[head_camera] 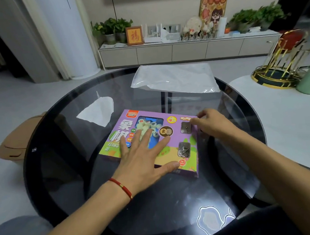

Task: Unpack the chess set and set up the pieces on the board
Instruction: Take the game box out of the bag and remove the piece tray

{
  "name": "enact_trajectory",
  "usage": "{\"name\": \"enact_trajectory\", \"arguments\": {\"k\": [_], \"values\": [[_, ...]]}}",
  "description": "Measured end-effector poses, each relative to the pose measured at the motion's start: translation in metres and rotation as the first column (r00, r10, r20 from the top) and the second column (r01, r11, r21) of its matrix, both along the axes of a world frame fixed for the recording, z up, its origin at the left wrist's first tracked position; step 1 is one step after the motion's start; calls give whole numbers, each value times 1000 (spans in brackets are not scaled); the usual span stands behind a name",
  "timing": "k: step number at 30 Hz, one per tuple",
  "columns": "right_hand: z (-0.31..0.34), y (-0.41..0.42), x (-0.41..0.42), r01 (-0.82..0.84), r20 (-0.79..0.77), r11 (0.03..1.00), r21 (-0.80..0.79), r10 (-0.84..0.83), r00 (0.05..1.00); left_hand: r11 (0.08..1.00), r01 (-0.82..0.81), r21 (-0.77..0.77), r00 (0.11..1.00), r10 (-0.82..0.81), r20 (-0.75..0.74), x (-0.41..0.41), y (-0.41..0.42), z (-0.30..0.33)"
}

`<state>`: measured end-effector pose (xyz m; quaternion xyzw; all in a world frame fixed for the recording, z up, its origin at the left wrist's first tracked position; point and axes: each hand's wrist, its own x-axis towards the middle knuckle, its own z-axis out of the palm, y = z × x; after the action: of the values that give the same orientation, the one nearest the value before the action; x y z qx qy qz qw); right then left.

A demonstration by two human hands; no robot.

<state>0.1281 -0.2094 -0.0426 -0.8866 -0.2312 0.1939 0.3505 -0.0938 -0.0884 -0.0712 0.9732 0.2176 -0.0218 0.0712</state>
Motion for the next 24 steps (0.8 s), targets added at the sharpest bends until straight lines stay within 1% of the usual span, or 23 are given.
{"name": "enact_trajectory", "arguments": {"k": [3,5,7,8,9,11,12,14,17,20,24], "values": [[-1,16,8,22,-217,990,137,9,976,996,-73,57,997,72,16,0,-9,-1],[1,24,11,29,-324,985,171,29,946,991,-100,92,995,97,35,4,-6,0],[6,31,14,43,-396,982,183,34,918,984,-121,130,992,115,53,8,-3,-2],[9,33,14,36,-400,988,152,28,916,980,-135,147,990,127,64,10,-2,-3],[13,36,13,11,-385,996,85,23,923,975,-154,158,987,143,78,11,-2,-5],[19,39,8,-81,-364,994,-74,49,930,965,-208,158,975,191,114,11,-2,-8],[21,40,6,-126,-376,984,-128,69,924,958,-239,158,967,220,128,12,-2,-9],[23,42,2,-183,-415,968,-174,96,905,942,-287,173,954,264,145,14,-2,-11],[20,46,-1,-173,-469,971,-164,78,880,936,-303,180,949,278,149,16,-5,-12],[17,47,1,-141,-557,979,-148,35,830,942,-286,176,950,254,182,15,-5,-11],[15,40,5,-107,-639,994,-35,60,767,944,-286,166,946,250,207,16,-5,-6]]}}
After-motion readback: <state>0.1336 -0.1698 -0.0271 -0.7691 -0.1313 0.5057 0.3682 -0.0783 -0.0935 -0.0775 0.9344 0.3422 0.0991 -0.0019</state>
